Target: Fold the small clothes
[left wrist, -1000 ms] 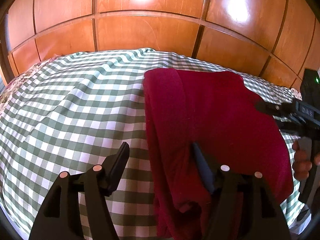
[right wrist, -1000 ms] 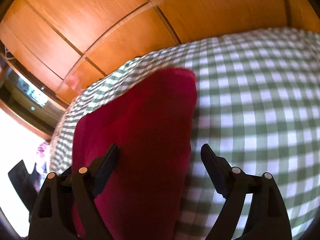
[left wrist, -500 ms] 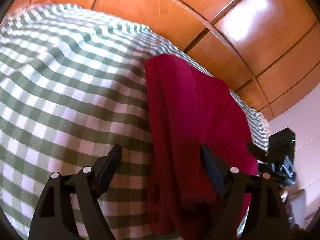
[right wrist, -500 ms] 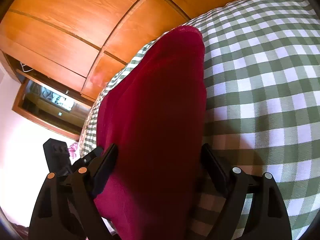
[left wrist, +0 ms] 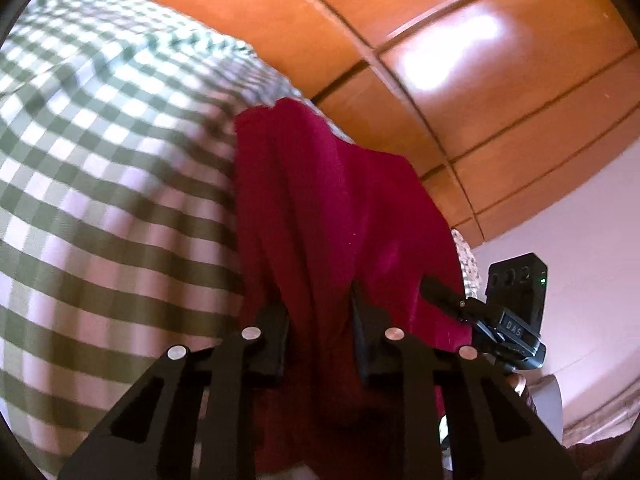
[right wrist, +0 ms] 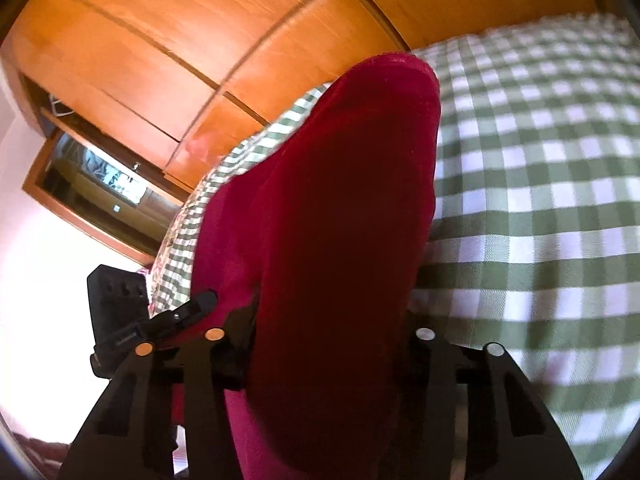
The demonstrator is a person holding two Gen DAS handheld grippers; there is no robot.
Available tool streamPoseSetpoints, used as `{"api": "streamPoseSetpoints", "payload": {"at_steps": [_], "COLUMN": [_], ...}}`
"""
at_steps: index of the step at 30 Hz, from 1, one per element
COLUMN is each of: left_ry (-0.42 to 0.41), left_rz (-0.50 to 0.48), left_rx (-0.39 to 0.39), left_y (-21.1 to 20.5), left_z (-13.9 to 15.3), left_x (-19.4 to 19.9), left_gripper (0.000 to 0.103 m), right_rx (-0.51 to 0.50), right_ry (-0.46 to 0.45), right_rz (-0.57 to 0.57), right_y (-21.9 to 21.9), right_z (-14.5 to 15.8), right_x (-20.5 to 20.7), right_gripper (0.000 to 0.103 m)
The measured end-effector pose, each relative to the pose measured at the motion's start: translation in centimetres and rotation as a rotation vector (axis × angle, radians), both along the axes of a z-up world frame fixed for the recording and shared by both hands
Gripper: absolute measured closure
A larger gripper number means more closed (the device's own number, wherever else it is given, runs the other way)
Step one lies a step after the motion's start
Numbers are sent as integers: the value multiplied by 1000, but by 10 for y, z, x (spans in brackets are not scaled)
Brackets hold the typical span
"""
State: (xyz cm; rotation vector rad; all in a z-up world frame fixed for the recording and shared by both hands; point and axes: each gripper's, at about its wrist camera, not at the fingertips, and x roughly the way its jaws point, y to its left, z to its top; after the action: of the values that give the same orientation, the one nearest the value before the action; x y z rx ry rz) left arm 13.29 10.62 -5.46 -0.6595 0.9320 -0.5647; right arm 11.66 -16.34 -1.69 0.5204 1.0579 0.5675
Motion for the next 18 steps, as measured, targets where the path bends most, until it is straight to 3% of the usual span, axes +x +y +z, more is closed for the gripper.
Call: {"api": "streamPoseSetpoints", "payload": {"at_steps": [5,10,14,18], "left_ry": [-66,-114,-132,-137], "left_rz": [-86,-211,-317,-409], "left_rx": [-8,13,54,153], "left_y": [-49,-121,-193,-261], "left_z": [31,55,66,63], "left_x": [8,35,58,72], "left_gripper": [81,81,81,80], "right_rx": [-29,-85,-132,-163], "right_ry": [-109,-186,-189,-165], "right_rz": [-28,-138,-254,-377], "right_y": [-25,-85,-142,-196], "right_z": [41,75,81,73], "right_x": [-22,-36,-49,-64], "right_gripper": [58,58,58,58]}}
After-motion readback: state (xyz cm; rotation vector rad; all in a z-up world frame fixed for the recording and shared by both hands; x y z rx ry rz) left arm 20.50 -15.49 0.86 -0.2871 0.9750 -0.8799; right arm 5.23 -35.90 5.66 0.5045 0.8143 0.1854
